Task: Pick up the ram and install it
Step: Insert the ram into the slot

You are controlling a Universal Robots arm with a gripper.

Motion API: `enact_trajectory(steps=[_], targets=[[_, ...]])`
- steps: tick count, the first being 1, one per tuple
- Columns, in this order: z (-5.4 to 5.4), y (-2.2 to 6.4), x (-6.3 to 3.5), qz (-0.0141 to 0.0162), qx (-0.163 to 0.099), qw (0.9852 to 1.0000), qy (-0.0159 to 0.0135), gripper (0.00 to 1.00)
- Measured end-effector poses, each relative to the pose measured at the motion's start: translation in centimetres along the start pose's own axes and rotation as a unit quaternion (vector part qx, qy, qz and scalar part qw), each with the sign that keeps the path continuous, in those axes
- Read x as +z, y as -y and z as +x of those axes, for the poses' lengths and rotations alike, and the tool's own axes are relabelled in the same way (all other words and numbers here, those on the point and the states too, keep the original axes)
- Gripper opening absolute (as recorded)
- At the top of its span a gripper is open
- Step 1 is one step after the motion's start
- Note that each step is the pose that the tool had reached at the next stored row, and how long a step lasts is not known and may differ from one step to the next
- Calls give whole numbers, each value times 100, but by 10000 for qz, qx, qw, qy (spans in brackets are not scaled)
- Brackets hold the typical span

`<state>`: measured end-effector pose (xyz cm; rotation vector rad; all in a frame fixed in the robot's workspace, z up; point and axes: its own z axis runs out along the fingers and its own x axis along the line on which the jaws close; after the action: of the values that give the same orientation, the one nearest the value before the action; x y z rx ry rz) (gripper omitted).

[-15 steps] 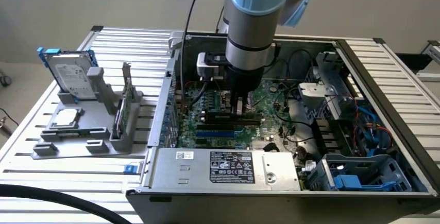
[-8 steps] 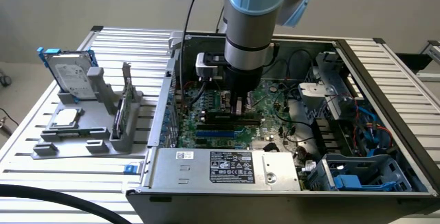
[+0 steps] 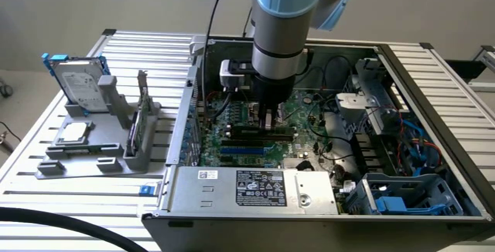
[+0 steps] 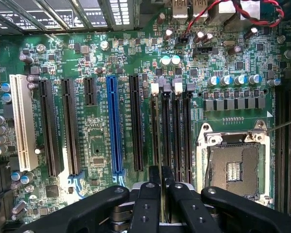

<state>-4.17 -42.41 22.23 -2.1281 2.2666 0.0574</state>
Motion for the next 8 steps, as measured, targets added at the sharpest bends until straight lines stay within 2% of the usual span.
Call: enact_trajectory(steps=[8], targets=[[1,0,21,0,0,10000,0,14]])
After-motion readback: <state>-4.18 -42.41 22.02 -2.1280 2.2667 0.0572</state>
